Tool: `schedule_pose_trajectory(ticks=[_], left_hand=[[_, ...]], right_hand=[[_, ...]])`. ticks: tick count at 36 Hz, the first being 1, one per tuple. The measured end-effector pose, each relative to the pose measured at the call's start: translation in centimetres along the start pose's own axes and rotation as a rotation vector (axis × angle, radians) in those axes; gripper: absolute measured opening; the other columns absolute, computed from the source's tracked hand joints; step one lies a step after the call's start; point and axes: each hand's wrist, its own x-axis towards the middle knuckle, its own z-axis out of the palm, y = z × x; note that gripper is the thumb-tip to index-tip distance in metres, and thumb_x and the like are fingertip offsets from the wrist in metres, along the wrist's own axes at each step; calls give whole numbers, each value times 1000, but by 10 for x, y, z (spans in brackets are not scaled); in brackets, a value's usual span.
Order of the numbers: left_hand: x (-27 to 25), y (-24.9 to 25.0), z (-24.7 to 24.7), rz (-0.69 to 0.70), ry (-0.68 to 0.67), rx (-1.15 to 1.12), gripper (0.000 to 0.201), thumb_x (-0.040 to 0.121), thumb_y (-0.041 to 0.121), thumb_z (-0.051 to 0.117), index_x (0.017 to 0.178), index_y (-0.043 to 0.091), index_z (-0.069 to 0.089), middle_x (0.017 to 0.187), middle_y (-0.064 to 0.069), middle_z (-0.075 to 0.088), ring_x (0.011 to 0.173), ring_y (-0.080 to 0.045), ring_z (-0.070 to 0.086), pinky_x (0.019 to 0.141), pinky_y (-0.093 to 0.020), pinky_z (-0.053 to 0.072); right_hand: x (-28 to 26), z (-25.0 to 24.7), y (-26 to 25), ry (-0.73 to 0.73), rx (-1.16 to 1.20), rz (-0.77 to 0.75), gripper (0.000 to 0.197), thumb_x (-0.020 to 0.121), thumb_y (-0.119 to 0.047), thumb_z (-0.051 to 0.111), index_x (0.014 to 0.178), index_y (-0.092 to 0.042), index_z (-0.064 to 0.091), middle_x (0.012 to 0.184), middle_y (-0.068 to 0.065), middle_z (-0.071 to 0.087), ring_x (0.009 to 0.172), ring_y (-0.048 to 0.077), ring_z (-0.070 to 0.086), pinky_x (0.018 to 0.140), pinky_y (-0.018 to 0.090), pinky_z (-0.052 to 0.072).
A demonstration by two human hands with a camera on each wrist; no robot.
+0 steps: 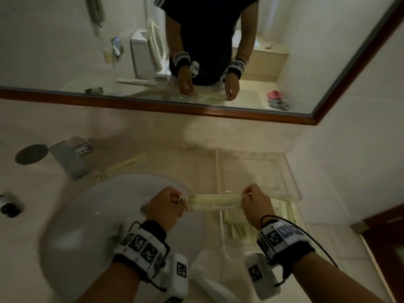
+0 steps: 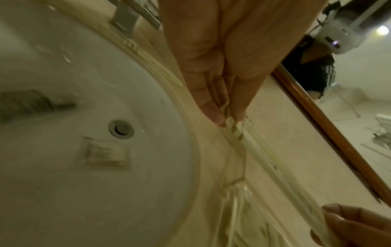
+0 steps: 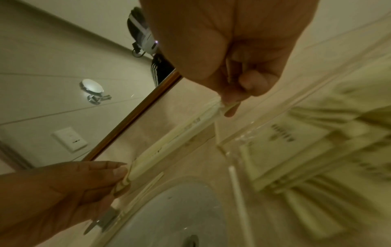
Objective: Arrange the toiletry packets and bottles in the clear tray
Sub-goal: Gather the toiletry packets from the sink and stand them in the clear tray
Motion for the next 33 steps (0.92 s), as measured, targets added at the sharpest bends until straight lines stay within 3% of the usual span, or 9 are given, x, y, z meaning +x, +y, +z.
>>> schedule_pose_trajectory(ticks=[4, 7, 11, 15, 19, 22, 27, 31, 33], left_hand=[[-5, 13, 55, 23, -78, 20, 15, 86, 0, 57, 78, 12, 57, 76, -8, 59, 67, -22, 57, 75, -39, 58], [-5, 8, 72, 53, -86, 26, 17, 84, -1, 57, 74, 12, 57, 71, -6, 57, 66, -20, 55, 71, -37, 57], [-9, 7, 114, 72, -149, 67, 19, 81, 4, 63, 70, 16, 55, 66, -1, 54, 69, -19, 54, 76, -38, 57], [-11, 2, 144, 125, -174, 133, 21, 81, 5, 64, 70, 19, 53, 67, 1, 56, 69, -17, 54, 67, -25, 50], [-10, -8, 160, 153, -204, 235, 36, 83, 2, 60, 62, 27, 44, 63, 5, 49, 68, -17, 49, 65, -25, 44], [-10, -11, 162, 171, -204, 317, 34, 85, 5, 58, 65, 26, 41, 61, 8, 44, 68, -17, 48, 64, -22, 40], [-4, -16, 157, 179, -179, 409, 40, 83, 4, 56, 62, 32, 36, 61, 8, 45, 69, -16, 50, 65, -24, 43], [0, -14, 154, 173, -179, 481, 34, 83, 6, 53, 64, 29, 38, 72, -1, 55, 74, -22, 59, 67, -32, 51], [1, -12, 154, 172, -183, 514, 20, 84, 6, 52, 73, 22, 45, 78, -4, 58, 77, -25, 61, 67, -32, 50]], right_hand=[[-4, -33, 48, 46, 51, 106, 17, 93, -9, 40, 106, -10, 50, 81, 15, 60, 67, 26, 52, 57, 28, 38], [-7, -40, 66, 34, 30, 133, 20, 90, -8, 44, 109, -11, 49, 73, 8, 55, 70, 26, 51, 63, 29, 37], [-8, -57, 107, 68, 8, 199, 22, 89, -7, 45, 110, -13, 46, 78, 11, 56, 72, 27, 53, 62, 29, 38], [-3, -60, 140, 111, -13, 246, 17, 89, -7, 43, 105, -14, 44, 67, 8, 51, 61, 26, 50, 51, 29, 37], [2, -54, 158, 106, -28, 258, 14, 87, -9, 45, 98, -15, 41, 67, 10, 54, 61, 27, 52, 56, 34, 42], [4, -49, 165, 68, -34, 246, 13, 86, -11, 48, 95, -16, 40, 68, 9, 55, 61, 26, 52, 58, 33, 44], [7, -41, 164, -15, -68, 201, 7, 87, -19, 53, 90, -16, 48, 85, 10, 64, 79, 28, 60, 71, 32, 48], [13, -35, 161, -49, -82, 182, 5, 86, -22, 56, 85, -21, 51, 93, 10, 67, 88, 29, 62, 76, 31, 49], [14, -32, 160, -65, -83, 182, 4, 86, -22, 56, 84, -23, 52, 94, 9, 67, 89, 27, 62, 75, 30, 48]])
